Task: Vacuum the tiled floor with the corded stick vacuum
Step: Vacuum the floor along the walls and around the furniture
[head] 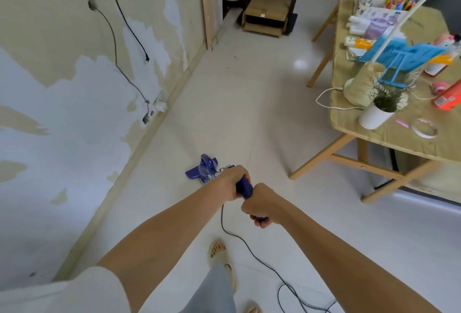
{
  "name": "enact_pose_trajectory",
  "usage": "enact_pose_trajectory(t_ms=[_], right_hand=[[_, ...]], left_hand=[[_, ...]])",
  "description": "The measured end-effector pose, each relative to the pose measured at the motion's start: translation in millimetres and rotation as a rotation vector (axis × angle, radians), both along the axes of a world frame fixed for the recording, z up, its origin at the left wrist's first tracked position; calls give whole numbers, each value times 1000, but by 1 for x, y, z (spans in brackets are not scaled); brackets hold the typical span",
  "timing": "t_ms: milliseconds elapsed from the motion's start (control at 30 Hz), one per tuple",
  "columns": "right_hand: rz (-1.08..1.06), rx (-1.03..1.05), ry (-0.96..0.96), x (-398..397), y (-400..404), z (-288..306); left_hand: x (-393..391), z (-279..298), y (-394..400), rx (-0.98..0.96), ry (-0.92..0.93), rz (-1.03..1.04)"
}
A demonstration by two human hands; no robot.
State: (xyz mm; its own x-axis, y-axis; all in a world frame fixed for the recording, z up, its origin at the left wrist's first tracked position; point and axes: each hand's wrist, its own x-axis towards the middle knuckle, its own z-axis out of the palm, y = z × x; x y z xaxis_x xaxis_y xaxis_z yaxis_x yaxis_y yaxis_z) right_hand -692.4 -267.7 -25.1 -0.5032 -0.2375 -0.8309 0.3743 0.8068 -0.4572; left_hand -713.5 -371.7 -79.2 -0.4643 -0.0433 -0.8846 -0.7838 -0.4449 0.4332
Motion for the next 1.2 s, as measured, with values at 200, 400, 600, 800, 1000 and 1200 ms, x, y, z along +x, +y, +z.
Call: enact_pose_trajectory(t_ms=[200,400,600,800,1000,1200], right_hand=[[-77,-98,-32,63,-2,-3],[-143,-118,-23,75,-4,-10],[-144,-66,-3,35,-23,-20],[-193,-24,-9,-19,-91,-45],[-203,-22,-52,-71,-191,-67],[-201,-42,-74,-126,-269,-81]], left_hand=[[56,-2,-4,20,-29,-25],[64,-1,-7,25,-10,-76],[24,-9,-26,4,15,-91],[-33,-31,-90,4,11,-87],[-89,-49,-186,-38,-21,-86],[-147,-61,-263,-84,-56,-121]])
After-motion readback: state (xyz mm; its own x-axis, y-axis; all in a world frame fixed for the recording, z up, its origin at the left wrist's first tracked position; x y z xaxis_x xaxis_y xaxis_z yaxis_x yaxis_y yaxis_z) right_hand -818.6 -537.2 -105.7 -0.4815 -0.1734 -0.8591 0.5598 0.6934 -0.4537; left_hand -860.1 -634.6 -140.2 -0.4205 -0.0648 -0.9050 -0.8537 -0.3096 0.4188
